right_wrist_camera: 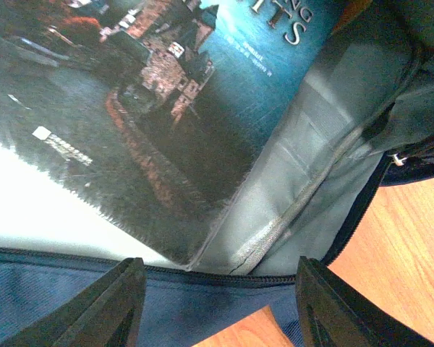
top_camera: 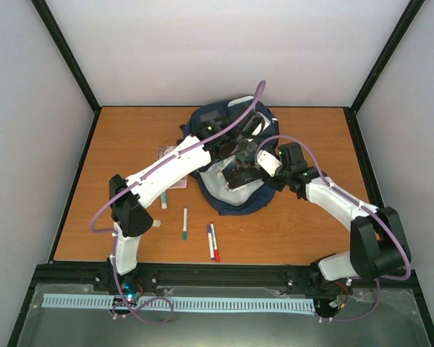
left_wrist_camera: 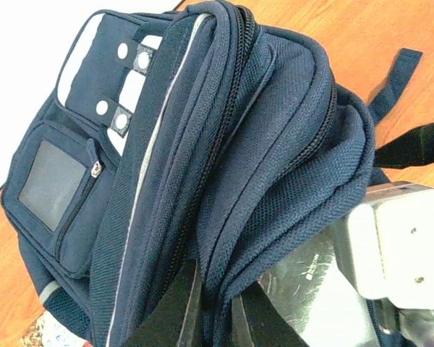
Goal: Pack the student bag
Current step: Place the book in the student bag.
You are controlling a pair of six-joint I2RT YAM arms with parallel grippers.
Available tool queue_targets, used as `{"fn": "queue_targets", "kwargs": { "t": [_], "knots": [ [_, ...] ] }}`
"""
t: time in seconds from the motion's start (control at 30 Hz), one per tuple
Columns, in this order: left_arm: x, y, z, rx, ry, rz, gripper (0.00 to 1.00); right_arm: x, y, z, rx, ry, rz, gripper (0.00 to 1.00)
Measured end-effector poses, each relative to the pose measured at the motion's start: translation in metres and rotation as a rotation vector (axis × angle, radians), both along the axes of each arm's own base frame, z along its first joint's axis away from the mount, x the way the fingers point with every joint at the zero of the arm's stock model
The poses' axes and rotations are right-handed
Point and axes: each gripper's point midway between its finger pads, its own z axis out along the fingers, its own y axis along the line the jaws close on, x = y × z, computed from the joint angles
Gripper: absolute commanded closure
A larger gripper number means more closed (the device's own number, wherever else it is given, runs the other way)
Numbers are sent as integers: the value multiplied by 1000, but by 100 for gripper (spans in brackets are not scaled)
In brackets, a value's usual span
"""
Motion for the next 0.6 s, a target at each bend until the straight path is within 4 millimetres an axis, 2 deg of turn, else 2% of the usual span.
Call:
{"fn": "queue_targets", "kwargs": {
  "t": [0.17, 0.23, 0.37, 0.6],
  "knots": [
    [-5, -4, -2, -15, 23, -9, 99, -18, 3, 14, 22, -22, 57, 48],
    [-6, -5, -3, -24, 30, -12, 99, -29, 7, 16, 23, -26, 103, 57],
    [-7, -6, -3, -30, 35, -14, 99, -50, 19, 6, -8, -10, 200, 75],
    [-9, -6, -3, -32, 45, -19, 99, -68, 44, -10, -89, -7, 330, 84]
  ]
}}
